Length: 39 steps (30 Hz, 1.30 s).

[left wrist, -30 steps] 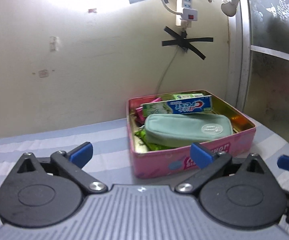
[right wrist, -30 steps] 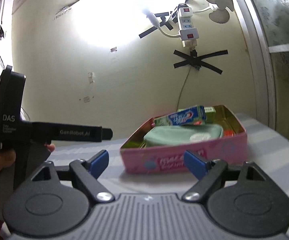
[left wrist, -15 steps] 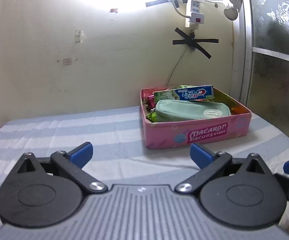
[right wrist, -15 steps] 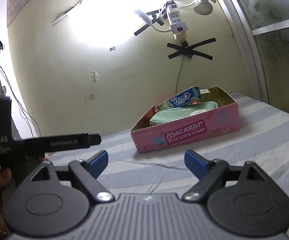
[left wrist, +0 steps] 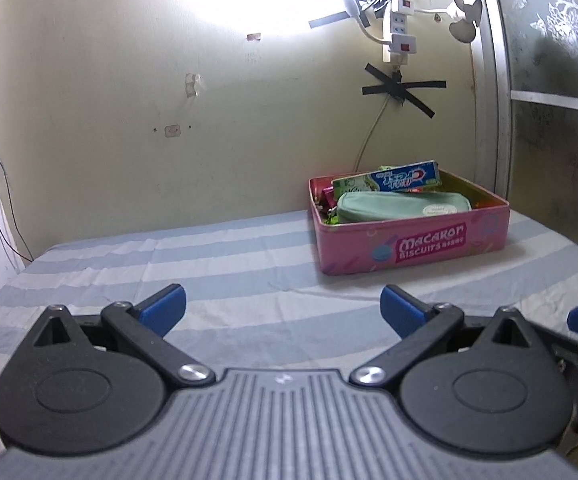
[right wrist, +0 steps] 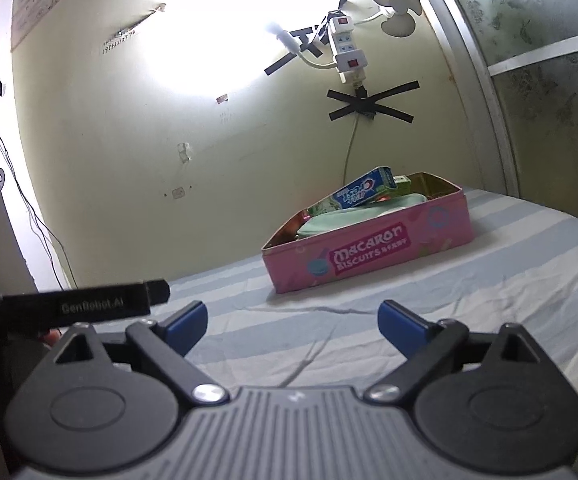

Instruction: Organize objects

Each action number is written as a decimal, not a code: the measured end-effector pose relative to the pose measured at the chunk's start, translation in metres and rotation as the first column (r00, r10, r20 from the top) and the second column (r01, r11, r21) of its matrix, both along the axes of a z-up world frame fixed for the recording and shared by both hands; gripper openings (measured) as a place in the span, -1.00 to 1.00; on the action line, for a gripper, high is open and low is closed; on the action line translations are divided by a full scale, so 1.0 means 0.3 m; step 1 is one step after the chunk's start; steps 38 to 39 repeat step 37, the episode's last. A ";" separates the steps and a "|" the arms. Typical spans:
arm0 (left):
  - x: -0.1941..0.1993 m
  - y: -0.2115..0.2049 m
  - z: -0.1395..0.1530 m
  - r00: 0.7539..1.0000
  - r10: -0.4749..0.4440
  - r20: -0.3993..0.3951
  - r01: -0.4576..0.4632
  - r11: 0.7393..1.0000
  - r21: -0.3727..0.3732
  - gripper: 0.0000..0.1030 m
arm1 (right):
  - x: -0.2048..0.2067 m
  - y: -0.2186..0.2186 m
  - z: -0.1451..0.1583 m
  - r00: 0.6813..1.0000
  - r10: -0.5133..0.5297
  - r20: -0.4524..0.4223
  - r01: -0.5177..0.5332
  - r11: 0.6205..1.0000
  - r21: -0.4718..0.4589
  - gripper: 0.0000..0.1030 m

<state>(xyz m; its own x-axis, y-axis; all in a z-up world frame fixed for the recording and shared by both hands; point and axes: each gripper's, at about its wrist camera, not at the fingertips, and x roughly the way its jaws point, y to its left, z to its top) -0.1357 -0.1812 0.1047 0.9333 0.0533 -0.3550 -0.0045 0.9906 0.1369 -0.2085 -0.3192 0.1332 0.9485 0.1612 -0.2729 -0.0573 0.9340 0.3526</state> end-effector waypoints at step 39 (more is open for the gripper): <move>-0.020 -0.029 -0.043 0.996 -0.042 -0.074 0.039 0.998 -0.045 1.00 | -0.016 0.025 -0.015 1.000 -0.006 0.006 0.006 1.000 -0.031 0.90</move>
